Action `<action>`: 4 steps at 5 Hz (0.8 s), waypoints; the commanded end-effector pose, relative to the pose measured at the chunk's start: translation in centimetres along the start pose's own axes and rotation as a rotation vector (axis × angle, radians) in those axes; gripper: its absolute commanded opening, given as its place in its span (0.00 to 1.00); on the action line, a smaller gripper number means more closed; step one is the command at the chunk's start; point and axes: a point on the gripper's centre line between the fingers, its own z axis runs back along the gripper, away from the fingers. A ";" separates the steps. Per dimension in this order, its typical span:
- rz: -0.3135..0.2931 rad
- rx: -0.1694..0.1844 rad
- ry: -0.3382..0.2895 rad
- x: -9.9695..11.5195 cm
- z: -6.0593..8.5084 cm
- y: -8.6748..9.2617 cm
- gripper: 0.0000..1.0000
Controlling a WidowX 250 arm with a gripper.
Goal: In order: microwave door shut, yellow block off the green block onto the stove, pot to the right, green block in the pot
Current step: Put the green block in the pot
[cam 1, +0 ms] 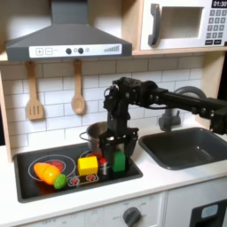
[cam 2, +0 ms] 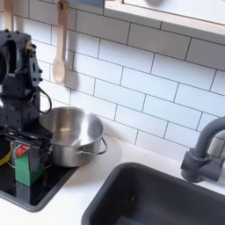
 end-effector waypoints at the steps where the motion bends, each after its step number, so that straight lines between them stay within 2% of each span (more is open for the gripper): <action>1: -0.007 0.004 0.006 -0.1 -0.2 -0.1 1.00; 4: -0.004 0.007 0.013 -0.3 -0.6 -0.1 1.00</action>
